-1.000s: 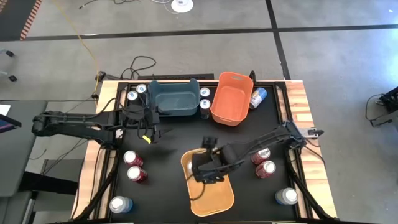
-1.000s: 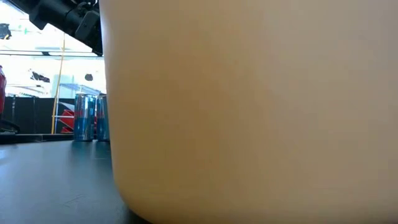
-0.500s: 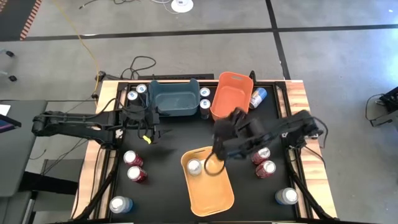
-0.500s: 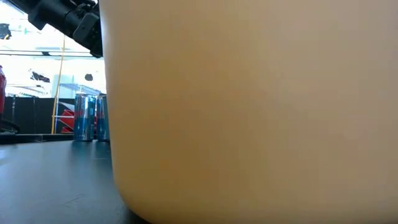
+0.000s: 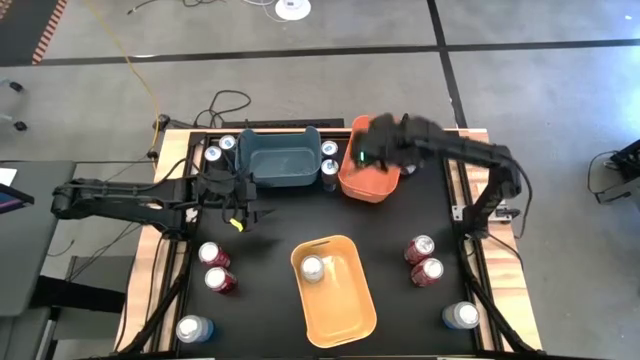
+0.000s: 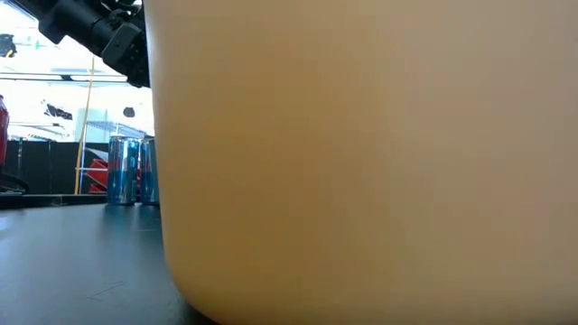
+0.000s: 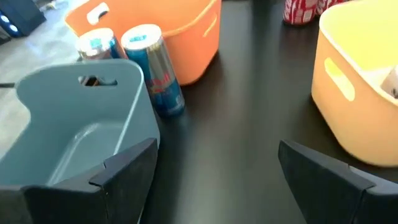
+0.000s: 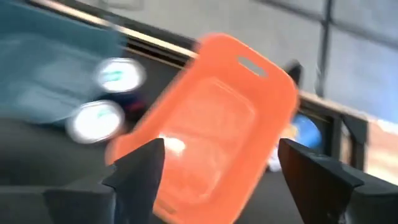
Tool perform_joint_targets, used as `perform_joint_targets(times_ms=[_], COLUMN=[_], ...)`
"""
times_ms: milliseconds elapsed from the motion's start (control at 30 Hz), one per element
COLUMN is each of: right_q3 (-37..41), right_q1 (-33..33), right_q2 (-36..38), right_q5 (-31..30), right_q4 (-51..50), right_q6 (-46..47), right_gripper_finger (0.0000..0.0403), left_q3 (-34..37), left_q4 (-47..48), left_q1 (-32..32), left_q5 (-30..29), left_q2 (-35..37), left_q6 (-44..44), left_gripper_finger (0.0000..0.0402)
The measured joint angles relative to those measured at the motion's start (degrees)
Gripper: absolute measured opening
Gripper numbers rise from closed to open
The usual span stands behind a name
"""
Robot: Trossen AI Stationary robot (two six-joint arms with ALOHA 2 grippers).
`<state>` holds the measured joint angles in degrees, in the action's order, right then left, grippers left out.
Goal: Sort soda cans
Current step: Put the blue white soda can into the yellow bin
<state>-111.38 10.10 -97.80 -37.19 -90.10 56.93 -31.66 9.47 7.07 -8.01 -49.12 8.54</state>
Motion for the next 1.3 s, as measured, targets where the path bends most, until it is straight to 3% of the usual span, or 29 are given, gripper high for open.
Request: perform_joint_targets(times_ms=[167, 400, 633, 733, 1000, 1300], right_q3=[2.3, 6.6, 21.7, 28.1, 38.2, 41.7], right_q1=[13.6, 30.3, 43.0, 46.4, 51.8, 54.2], right_q2=[0.1, 0.1, 0.0, 0.0, 0.0, 0.1], right_q5=[6.2, 14.4, 25.4, 27.6, 35.5, 35.8], right_q4=[0.0, 0.1, 2.4, 7.4, 31.1, 32.1], right_q6=[-1.6, 1.6, 4.6, 3.9, 1.1, 2.4], right_gripper_finger=[0.0294, 0.0286, 0.0286, 0.0286, 0.0285, 0.0285], left_q3=[0.0, 0.0, 0.0, 0.9, 6.5, 6.4], left_q4=[1.5, 1.6, 4.8, 5.3, -3.9, -3.3], left_q1=[0.1, 0.3, 0.3, 0.3, 0.3, 0.3], left_q5=[-0.1, -0.4, -0.5, -0.5, -2.4, -4.1], left_q2=[0.0, 0.0, 0.0, 0.0, 0.0, 0.0], left_q6=[-0.2, -0.9, -1.2, -1.1, 1.5, 1.7], left_gripper_finger=[0.0332, 0.0332, 0.0332, 0.0332, 0.0332, 0.0332])
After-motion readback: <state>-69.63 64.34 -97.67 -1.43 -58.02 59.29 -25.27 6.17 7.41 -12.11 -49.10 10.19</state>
